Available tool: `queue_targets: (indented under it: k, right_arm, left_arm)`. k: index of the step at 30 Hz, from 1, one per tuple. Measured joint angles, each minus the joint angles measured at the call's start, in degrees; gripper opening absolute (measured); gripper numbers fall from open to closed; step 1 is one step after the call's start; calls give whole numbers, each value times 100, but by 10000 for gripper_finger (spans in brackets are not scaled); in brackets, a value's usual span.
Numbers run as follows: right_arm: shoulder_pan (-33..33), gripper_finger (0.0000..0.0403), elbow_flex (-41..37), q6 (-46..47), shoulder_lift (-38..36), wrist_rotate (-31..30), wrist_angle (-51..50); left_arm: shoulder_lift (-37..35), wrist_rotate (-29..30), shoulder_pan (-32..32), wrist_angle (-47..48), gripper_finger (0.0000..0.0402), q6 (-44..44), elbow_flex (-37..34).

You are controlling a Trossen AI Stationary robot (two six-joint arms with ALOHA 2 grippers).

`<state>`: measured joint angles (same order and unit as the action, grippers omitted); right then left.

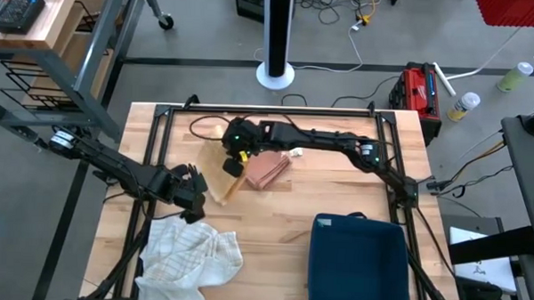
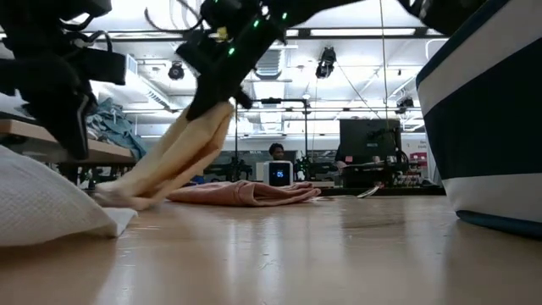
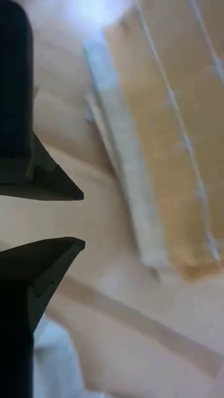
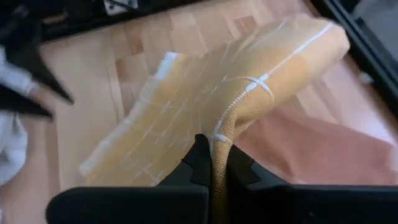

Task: Fold towel
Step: Stack the folded yellow towel on top of the folded brown towel

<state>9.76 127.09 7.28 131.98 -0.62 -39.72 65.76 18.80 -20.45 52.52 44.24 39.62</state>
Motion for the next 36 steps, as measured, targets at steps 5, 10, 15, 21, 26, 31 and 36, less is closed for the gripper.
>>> queue_targets:
  k: [5, 10, 15, 21, 26, 31, 36]
  right_arm:
    - [2, 0, 0, -265, -531, -51, -767]
    - [2, 0, -83, -566, -1038, -71, -1535]
    - [-14, 0, -681, -627, -1629, -88, -1961]
    - [-24, 0, -2124, -294, -2774, -70, -1605]
    - [-24, 0, -3210, 102, -3809, 258, -1041]
    - [-24, 0, -3823, 414, -4568, 256, -884]
    - [-24, 0, -3932, 630, -4986, 184, -982]
  left_arm:
    - [0, 561, 2, -26, 76, -472, 0]
    - [-4, 1404, 109, -163, 80, -1158, 6]
    - [3, 1468, 461, -1049, 88, -2069, 7]
    - [15, 1051, 1165, -2103, 73, -3784, 13]
    - [16, 225, 2345, -2293, 61, -4758, 7]
    - [313, -815, 3535, -3102, 54, -5694, 7]
    - [1188, -1952, 4264, -3959, 53, -6128, 4]
